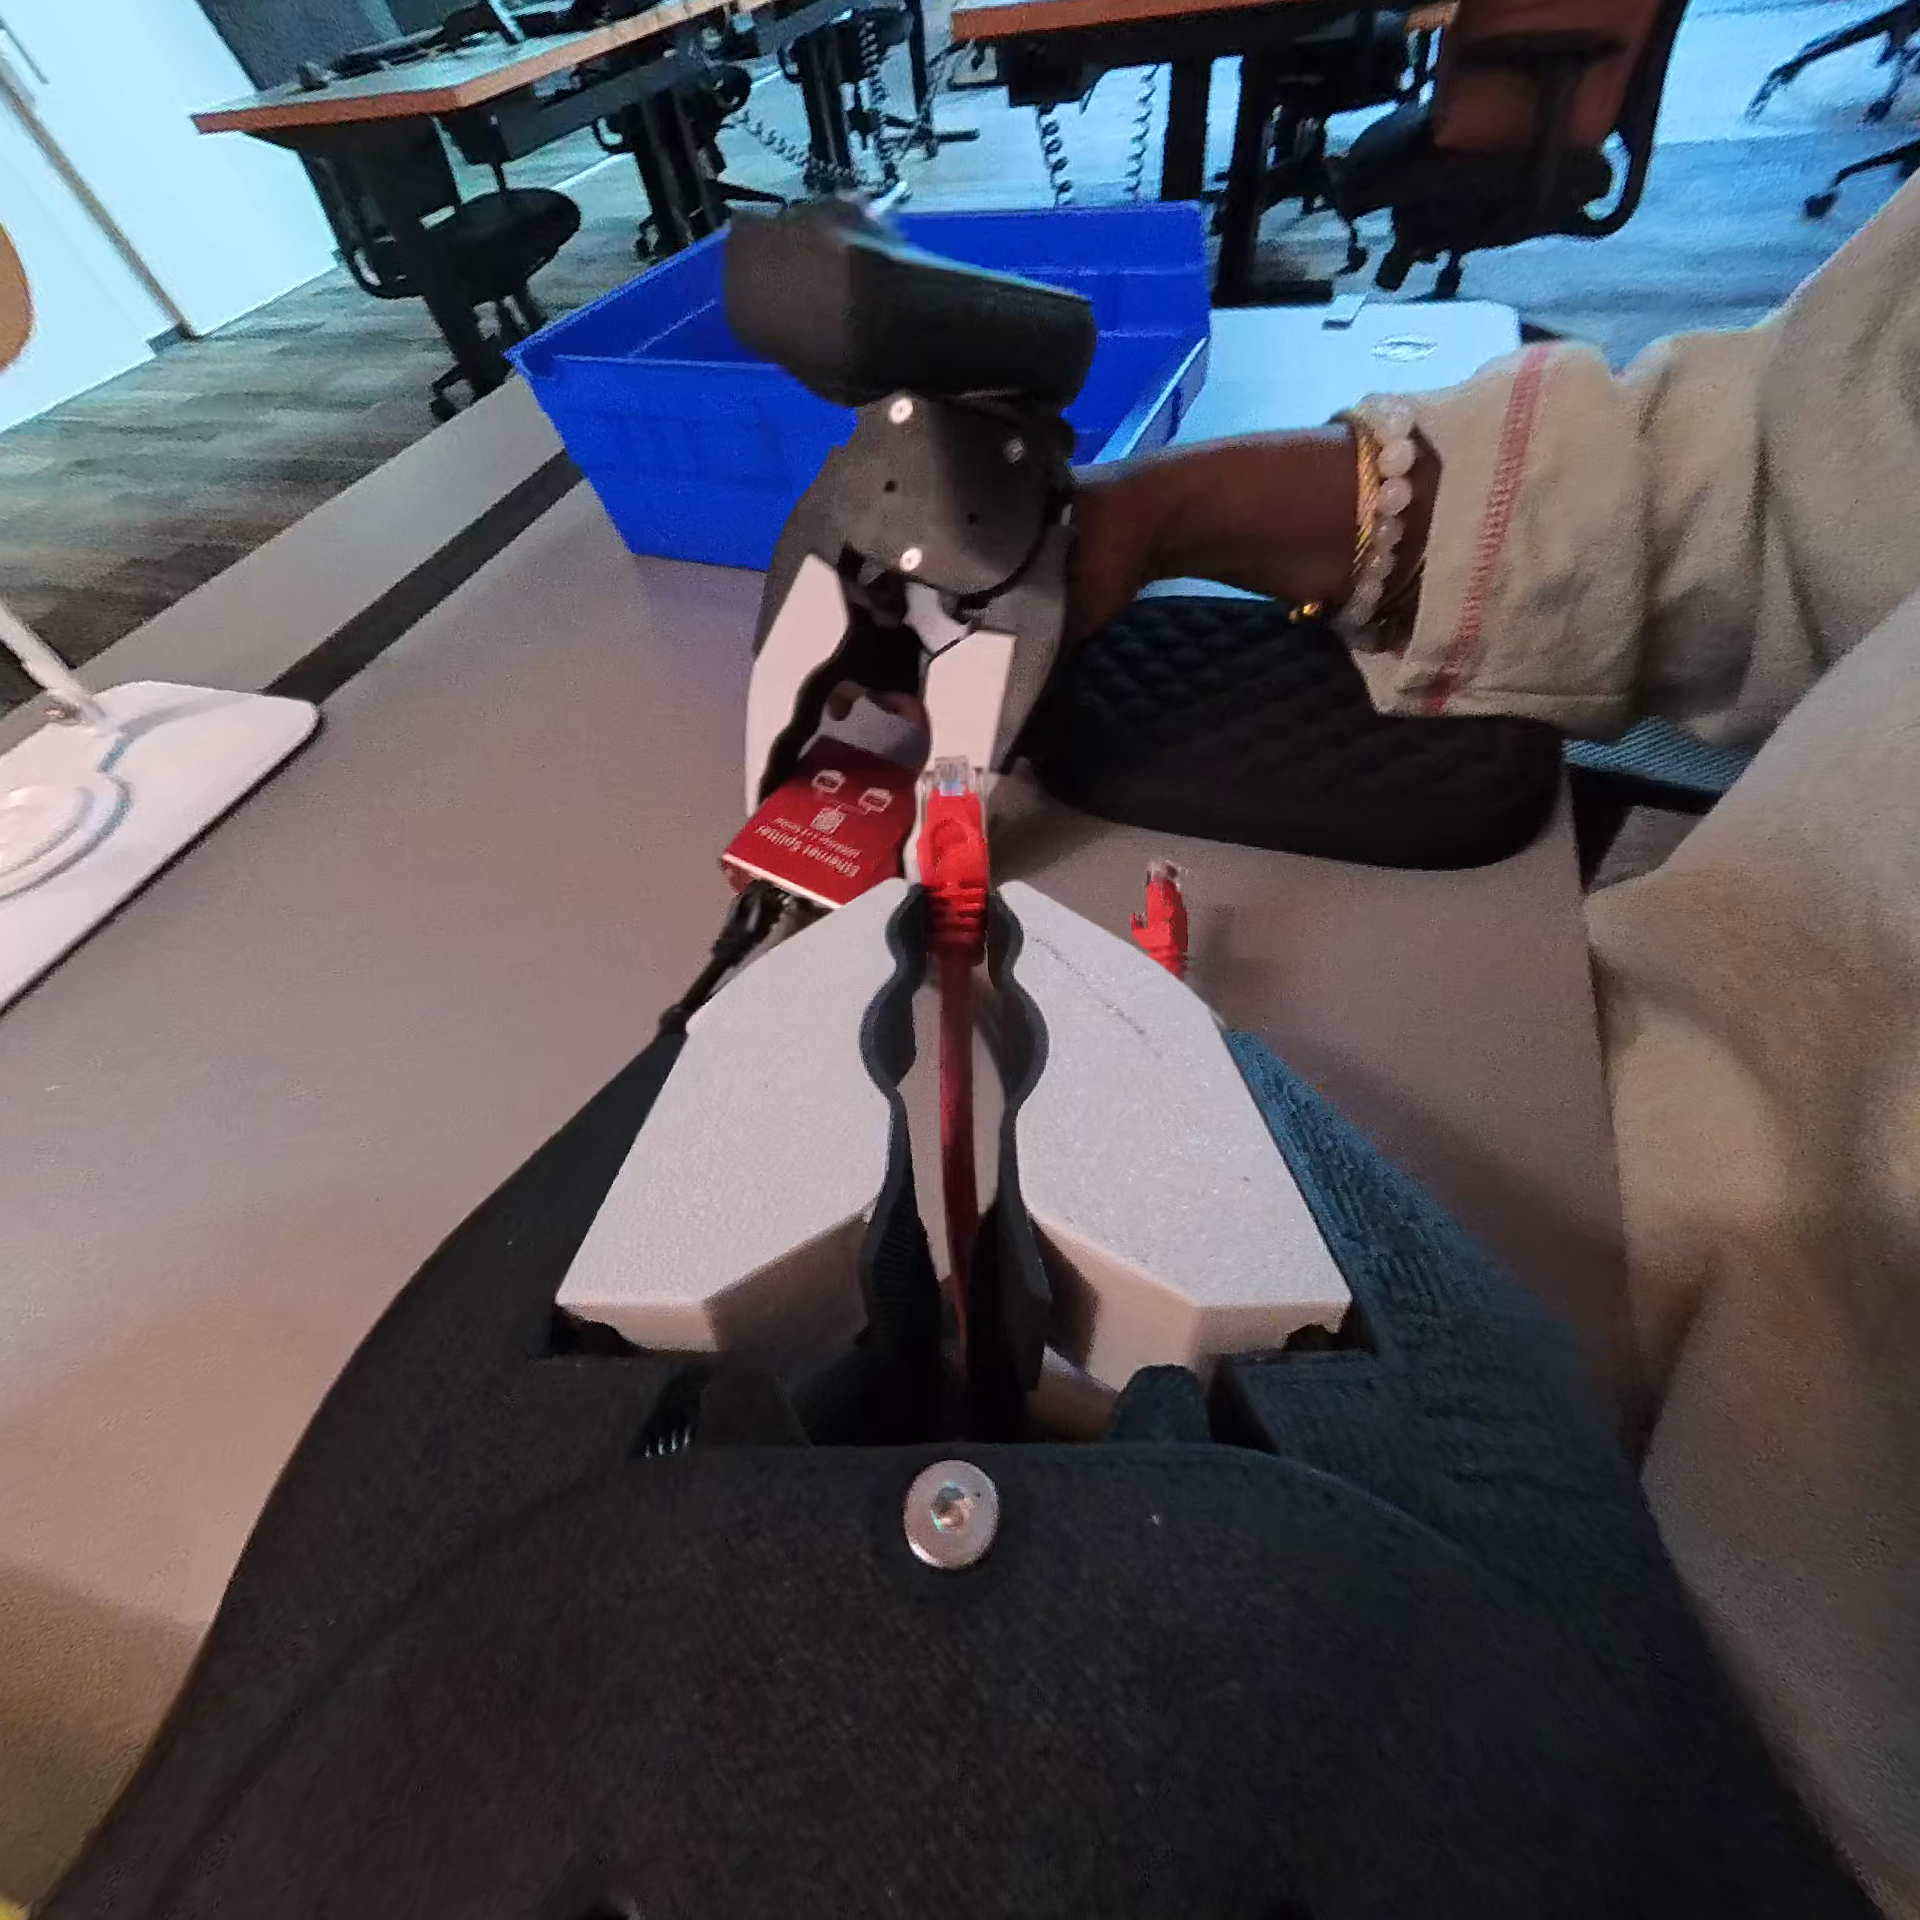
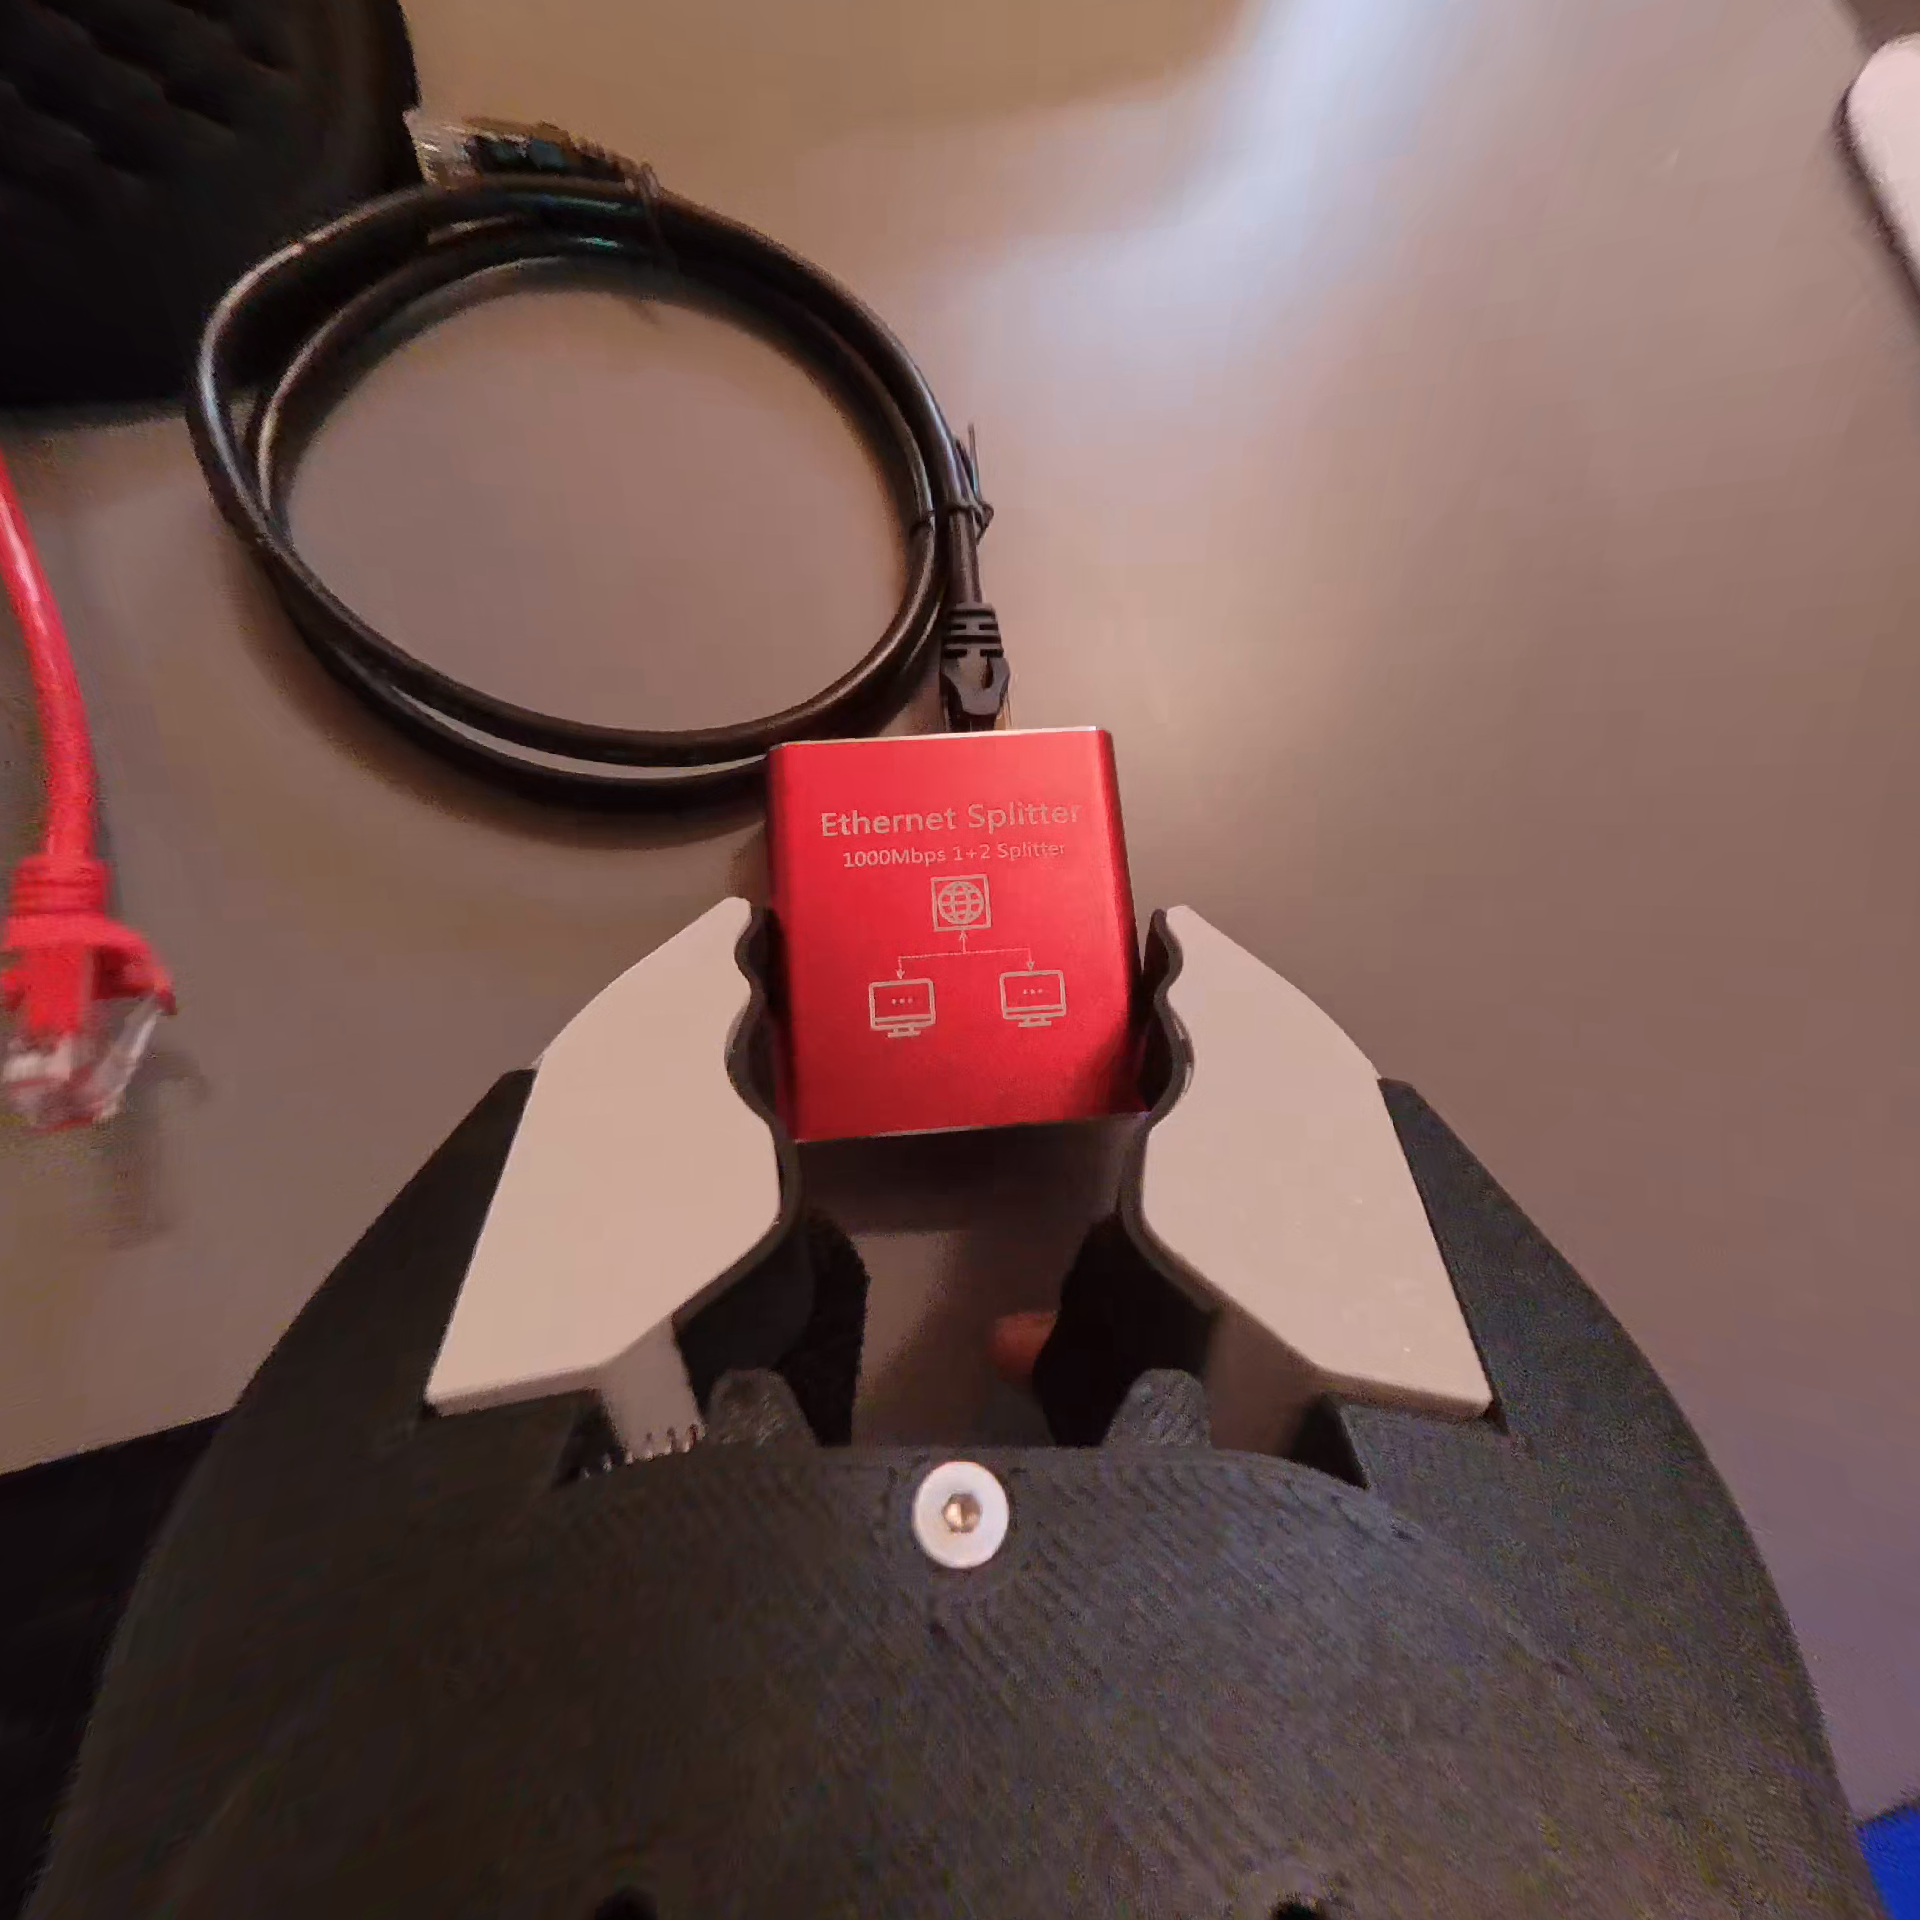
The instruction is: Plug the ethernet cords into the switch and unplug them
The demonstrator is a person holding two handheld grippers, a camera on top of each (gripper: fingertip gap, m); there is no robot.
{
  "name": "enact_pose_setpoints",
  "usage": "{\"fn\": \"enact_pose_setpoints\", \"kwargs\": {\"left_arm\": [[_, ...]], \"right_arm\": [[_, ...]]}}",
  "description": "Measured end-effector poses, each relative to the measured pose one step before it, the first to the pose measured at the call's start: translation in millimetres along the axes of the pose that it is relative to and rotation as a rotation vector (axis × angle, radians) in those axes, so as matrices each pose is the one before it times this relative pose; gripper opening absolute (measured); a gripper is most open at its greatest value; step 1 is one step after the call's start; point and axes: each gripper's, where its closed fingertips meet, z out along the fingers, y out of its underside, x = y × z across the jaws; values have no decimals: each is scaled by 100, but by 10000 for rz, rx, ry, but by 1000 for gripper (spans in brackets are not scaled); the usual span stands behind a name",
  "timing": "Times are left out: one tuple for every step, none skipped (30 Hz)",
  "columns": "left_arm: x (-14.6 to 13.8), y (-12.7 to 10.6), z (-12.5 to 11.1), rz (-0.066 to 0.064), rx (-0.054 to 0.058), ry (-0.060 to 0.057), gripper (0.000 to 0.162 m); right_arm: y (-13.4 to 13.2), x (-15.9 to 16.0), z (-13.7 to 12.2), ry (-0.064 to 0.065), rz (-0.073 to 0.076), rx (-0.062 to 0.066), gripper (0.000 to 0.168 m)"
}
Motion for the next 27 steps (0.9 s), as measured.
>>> {"fn": "enact_pose_setpoints", "kwargs": {"left_arm": [[-123, -162, -347, 148, -60, -132, 11], [-29, -310, -460, 149, -10, -104, 11], [-60, -416, -541, 137, 50, -110, 11], [-114, -436, -587, 92, 69, -134, 11], [-122, -406, -540, 60, 59, -117, 11], [-47, -356, -440, 37, 27, -59, 11], [69, -340, -239, 36, 20, -19, 11], [242, -425, 14, 45, 72, 34, 11], [536, -401, 291, 63, 81, 162, 11], [621, -133, 511, 100, -50, 211, 11], [197, 227, 600, 132, -214, -11, 11], [-216, 501, 582, 148, -321, -221, 11], [-299, 559, 509, 140, -324, -216, 11], [-86, 337, 369, 97, -196, -50, 11], [126, 20, 210, 36, 1, 102, 11], [118, -136, 71, -38, 83, 102, 11], [133, -143, -48, -41, 81, 124, 11], [17, -130, -71, -14, 96, 62, 11], [21, -26, -37, 54, 70, 55, 11], [30, 63, 24, 107, 28, 48, 11], [-17, 171, 85, 77, -59, -18, 11], [17, 311, 119, 44, -209, -9, 11], [151, 254, 103, 148, -181, 46, 11], [171, -8, 72, 102, -24, 40, 11], [200, -50, 38, -33, -27, 91, 11], [105, 5, -31, -16, -26, 72, 11], [73, -99, -54, 33, 68, 35, 11]], "right_arm": [[-492, -2, -388, 101, -164, 393, 69], [-647, -7, -653, 18, 80, 548, 69], [-728, -20, -761, -5, 119, 553, 69], [-726, -49, -812, 42, 32, 509, 69], [-688, -143, -760, 12, 30, 449, 69], [-743, -260, -703, -29, 4, 460, 69], [-808, -327, -608, -35, 32, 484, 69], [-761, -359, -455, -34, 98, 413, 69], [-710, -353, -230, -27, 67, 316, 68], [-739, -508, -207, -85, -28, 322, 68], [-804, -651, -169, -164, -28, 366, 69], [-804, -638, -96, -211, -12, 412, 68], [-767, -672, -108, -231, 21, 411, 68], [-701, -576, -140, -237, 51, 407, 69], [-561, -350, -193, -125, 45, 345, 68], [-294, -224, -163, -64, -20, 160, 69], [7, -127, -100, -5, -110, -91, 69], [217, -157, -35, 33, -217, -279, 69], [219, -290, 72, -54, -188, -336, 69], [86, -395, 207, -138, -164, -286, 69], [-109, -454, 284, -131, -203, -194, 69], [-191, -462, 286, -151, -219, -155, 69], [-200, -289, 241, -81, -206, -126, 69], [-99, -132, 166, -31, -209, -175, 69], [-54, -117, 70, -52, -218, -140, 69], [-28, -41, 32, -23, -179, -123, 69], [-128, -52, 14, -48, -132, -20, 69]]}}
